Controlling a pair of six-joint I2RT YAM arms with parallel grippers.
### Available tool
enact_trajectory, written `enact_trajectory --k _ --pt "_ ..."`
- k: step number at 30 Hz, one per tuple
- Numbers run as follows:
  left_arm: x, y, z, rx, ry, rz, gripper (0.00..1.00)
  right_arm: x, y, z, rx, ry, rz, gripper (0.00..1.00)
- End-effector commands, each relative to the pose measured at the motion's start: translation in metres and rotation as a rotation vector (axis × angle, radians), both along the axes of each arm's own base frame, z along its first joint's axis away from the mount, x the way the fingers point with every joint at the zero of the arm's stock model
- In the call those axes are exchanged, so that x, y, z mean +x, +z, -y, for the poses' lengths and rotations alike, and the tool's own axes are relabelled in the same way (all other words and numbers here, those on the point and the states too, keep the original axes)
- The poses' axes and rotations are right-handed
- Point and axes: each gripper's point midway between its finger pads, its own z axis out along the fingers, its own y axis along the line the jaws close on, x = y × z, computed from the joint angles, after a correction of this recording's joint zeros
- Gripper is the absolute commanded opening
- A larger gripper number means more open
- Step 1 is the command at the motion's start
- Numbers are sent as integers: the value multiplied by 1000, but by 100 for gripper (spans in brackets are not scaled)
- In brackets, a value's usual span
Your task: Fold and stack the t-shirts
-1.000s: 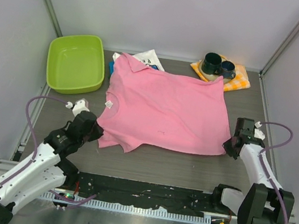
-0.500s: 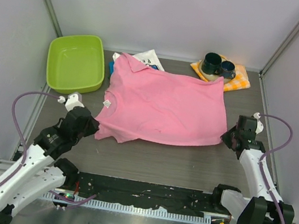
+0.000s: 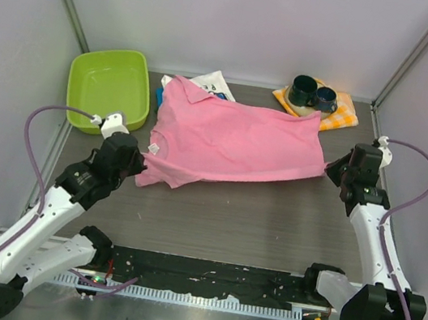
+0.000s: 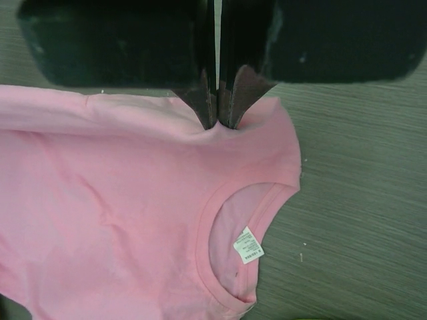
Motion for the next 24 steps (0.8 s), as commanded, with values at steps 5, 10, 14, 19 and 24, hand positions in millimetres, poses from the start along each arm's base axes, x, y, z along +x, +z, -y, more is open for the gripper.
enact_trajectory --k 5,10,14,19,24 --pt "32 48 -6 88 33 126 0 28 46 11 -51 -29 81 1" --pt "38 62 -13 102 55 150 0 20 40 15 -80 -35 69 1" --pt "46 61 -7 110 34 131 0 21 35 11 -70 -17 55 1" --pt "61 54 5 124 -2 90 0 22 21 8 -53 -3 20 1" --pt "73 51 18 114 -34 80 0 18 4 8 -55 3 -14 1"
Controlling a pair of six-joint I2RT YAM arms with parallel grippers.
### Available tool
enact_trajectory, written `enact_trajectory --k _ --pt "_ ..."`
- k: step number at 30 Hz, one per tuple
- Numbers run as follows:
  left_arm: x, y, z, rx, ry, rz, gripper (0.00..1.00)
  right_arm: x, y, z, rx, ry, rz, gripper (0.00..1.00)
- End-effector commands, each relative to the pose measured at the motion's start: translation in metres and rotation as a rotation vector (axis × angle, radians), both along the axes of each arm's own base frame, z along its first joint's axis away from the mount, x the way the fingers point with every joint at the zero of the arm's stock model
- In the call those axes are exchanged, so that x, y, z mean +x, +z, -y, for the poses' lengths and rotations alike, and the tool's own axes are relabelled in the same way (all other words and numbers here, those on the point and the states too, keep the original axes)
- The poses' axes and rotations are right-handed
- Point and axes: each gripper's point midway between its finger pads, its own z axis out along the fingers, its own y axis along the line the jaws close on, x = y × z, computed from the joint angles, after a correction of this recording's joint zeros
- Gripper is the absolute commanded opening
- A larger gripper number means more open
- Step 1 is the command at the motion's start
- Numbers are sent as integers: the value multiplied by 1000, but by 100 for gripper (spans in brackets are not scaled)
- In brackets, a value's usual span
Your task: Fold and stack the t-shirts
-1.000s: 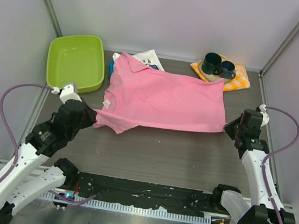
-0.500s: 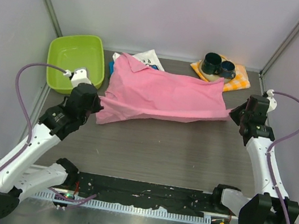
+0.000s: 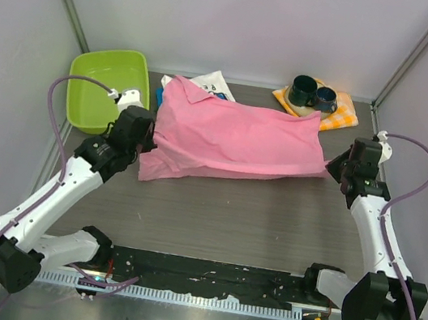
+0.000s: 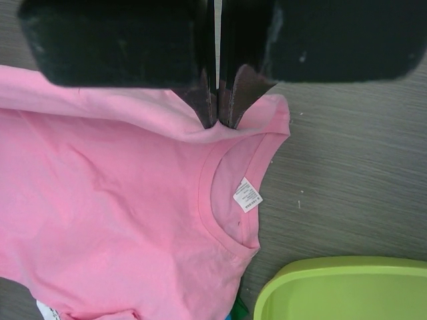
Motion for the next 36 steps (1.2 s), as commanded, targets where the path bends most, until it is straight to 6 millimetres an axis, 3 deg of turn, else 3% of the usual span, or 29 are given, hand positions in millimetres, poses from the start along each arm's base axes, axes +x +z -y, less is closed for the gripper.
enact_trajectory --k 1,10,18,27,28,30,32,36 --pt "19 28 12 -31 -28 71 0 1 -13 0 -14 12 -14 1" --pt "49 18 31 -16 -80 32 0 1 -33 1 -7 0 -62 1" --pt "89 8 45 -21 -111 -2 0 8 -57 8 -8 -48 -106 1" --pt "143 -33 41 -1 -83 -83 0 39 -91 13 -2 -78 -186 1" --pt "148 -38 40 -10 -83 -94 0 49 -85 14 -4 -79 -171 1" --pt "161 -50 33 -19 -61 -114 0 56 -96 15 -3 -85 -199 1" --pt "171 -59 31 -29 -54 -126 0 68 -92 13 10 -77 -189 1" --pt "184 -63 30 -30 -48 -130 0 88 -90 13 24 -77 -171 1"
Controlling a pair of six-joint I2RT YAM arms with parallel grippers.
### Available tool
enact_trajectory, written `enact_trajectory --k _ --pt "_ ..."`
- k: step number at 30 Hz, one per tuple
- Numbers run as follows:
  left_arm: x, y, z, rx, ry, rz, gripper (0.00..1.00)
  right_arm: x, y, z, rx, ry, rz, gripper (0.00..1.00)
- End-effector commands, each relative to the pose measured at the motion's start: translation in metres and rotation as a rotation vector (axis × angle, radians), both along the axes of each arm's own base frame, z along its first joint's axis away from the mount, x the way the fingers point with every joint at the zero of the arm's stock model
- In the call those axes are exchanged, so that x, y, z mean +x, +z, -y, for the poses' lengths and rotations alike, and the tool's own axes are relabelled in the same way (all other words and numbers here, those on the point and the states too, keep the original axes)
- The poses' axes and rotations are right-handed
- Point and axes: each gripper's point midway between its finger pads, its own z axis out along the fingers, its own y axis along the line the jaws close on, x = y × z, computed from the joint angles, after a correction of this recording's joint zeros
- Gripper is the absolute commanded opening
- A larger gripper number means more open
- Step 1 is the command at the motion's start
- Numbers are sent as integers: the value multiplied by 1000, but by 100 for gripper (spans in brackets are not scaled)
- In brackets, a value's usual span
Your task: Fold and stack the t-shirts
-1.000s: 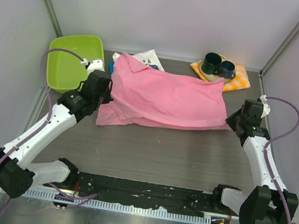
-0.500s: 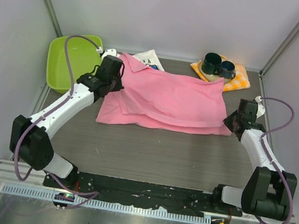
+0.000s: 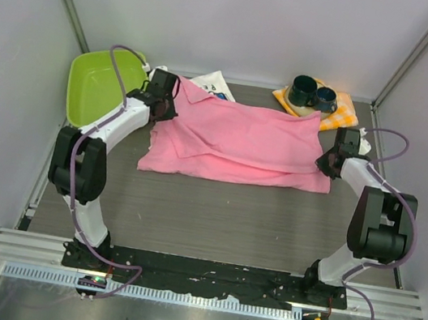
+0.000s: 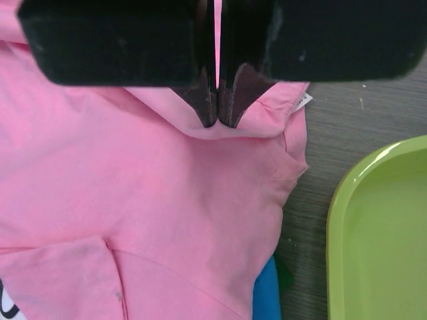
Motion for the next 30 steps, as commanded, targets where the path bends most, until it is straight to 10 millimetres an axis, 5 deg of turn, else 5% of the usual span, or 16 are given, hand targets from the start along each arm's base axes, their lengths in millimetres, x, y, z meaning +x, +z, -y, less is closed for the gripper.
enact_trajectory --k 1,5,6,7,8,9,10,11,15,16,17,19,20,25,30 --pt "29 30 5 -34 -9 102 0 43 25 4 -4 -21 111 1" --pt "35 30 2 -39 1 110 0 54 11 3 9 -25 75 1" --pt "36 27 1 -36 5 101 2 60 13 5 1 -35 76 9" --pt "39 32 1 -39 8 112 11 60 9 8 -7 -43 58 28" --pt "40 34 0 -36 13 118 24 56 -1 9 -12 -49 15 65" --pt "43 37 -1 -33 25 132 63 62 1 9 -16 -50 19 79" --pt "43 43 -4 -31 38 153 90 62 1 11 -31 -47 14 90" --pt "45 48 -8 -19 60 171 99 64 8 10 -38 -44 27 94" --pt "30 87 -14 -51 97 227 100 58 45 2 -105 -25 112 96" --pt "20 83 -14 -60 100 215 100 55 55 0 -120 -19 132 97" --pt "6 107 -15 -92 104 263 100 51 63 2 -146 -25 139 97" --pt "-17 97 -6 -147 90 235 100 41 83 -21 -159 31 179 98" --pt "-34 112 -4 -174 82 263 100 33 84 -26 -175 52 166 98" --pt "-98 73 31 -186 -7 193 100 4 84 -58 -198 180 136 98" --pt "-117 23 47 -240 -64 117 100 -13 56 -58 -200 202 62 99"
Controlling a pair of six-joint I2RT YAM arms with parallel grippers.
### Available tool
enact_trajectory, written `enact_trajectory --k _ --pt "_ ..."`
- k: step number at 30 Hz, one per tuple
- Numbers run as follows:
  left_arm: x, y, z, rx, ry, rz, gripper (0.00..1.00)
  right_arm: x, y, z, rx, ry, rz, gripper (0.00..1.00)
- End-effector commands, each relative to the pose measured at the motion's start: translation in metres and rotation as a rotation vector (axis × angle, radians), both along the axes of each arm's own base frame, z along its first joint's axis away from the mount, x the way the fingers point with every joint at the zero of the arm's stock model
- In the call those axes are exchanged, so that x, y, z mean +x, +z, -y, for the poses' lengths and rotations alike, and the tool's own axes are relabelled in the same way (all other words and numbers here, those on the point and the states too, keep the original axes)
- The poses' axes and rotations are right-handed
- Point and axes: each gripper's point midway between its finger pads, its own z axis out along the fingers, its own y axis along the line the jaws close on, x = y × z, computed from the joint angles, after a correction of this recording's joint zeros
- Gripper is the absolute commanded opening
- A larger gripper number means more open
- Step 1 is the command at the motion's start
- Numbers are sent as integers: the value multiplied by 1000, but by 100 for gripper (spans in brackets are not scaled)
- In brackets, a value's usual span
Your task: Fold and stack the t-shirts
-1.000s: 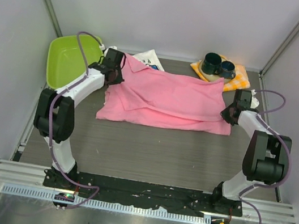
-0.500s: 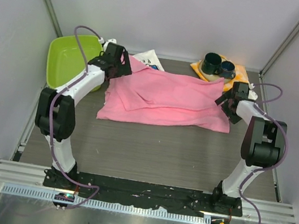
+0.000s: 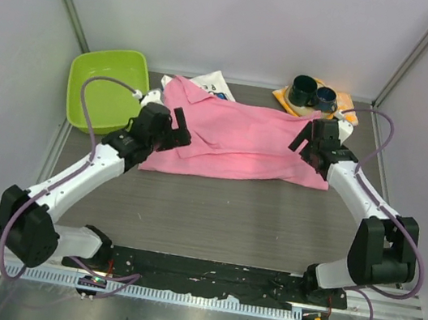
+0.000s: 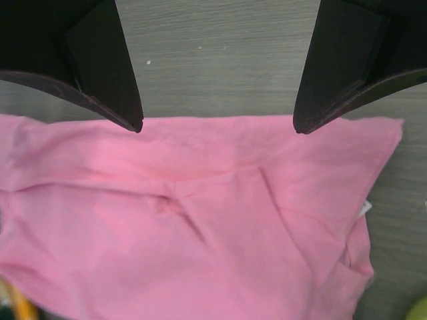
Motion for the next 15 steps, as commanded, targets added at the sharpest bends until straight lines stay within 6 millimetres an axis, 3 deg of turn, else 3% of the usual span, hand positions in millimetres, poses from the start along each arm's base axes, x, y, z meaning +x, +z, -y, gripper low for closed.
enact_trajectory --k 1,10,15 --pt "-6 -55 10 -37 -23 -83 100 -22 -34 14 -58 -12 -110 98" --pt "5 -102 11 18 -14 -124 98 -29 -62 10 -52 11 -151 97" --pt "18 -110 14 30 -10 -92 98 -25 -73 10 -57 14 -168 95"
